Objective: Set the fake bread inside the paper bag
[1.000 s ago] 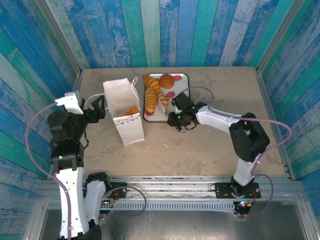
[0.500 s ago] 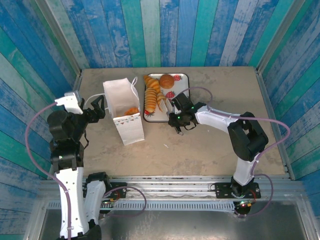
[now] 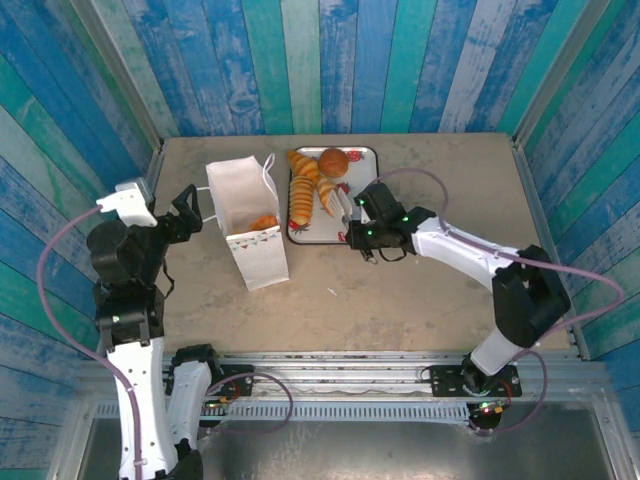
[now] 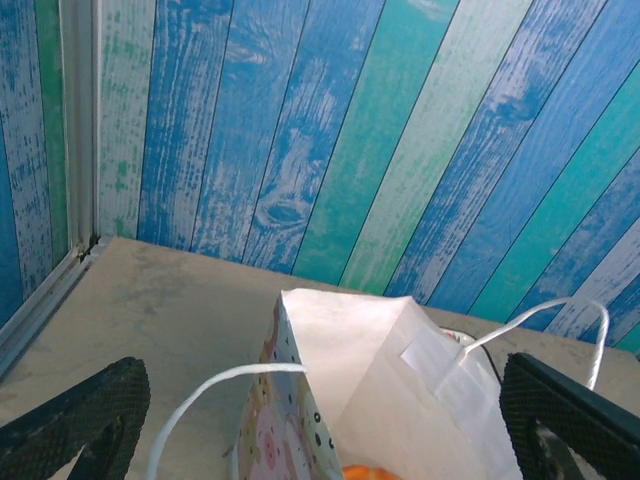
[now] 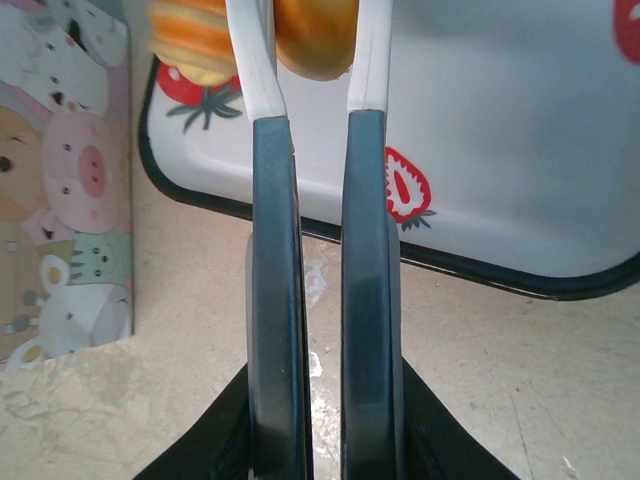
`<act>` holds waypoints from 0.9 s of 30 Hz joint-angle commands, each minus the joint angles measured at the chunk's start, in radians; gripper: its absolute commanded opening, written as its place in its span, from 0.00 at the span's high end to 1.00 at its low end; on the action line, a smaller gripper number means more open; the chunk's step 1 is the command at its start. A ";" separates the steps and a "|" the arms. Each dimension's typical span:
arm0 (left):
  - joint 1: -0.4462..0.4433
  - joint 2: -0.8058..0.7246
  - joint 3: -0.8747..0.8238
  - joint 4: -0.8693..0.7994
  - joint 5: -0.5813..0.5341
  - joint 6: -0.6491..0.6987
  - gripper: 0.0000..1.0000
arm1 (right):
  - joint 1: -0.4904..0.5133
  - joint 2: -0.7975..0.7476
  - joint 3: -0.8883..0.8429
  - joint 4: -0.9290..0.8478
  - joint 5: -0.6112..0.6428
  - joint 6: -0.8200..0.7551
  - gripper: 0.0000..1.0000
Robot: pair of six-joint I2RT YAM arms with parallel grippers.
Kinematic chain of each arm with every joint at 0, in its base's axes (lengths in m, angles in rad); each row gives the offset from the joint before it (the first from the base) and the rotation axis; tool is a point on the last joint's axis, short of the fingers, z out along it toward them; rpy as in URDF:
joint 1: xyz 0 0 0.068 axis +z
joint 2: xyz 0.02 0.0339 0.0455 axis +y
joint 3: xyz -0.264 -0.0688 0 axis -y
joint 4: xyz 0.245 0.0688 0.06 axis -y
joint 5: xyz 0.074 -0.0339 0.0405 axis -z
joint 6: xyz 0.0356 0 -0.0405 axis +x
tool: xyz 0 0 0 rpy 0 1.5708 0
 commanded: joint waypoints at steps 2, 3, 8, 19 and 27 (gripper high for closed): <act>0.004 0.031 0.030 0.000 0.016 -0.041 0.06 | 0.000 -0.120 -0.001 -0.026 0.049 0.002 0.87; 0.003 0.049 0.035 -0.002 0.026 -0.054 0.06 | 0.003 -0.146 0.002 -0.038 0.057 0.000 0.87; 0.004 0.138 0.051 0.053 0.093 -0.129 0.06 | 0.018 -0.256 0.036 -0.092 0.086 -0.009 0.87; 0.004 0.485 0.346 -0.153 0.119 0.068 0.08 | 0.164 -0.389 0.163 -0.202 0.214 -0.022 0.87; 0.004 0.668 0.431 -0.254 0.108 0.174 0.13 | 0.250 -0.419 0.273 -0.210 0.256 -0.063 0.87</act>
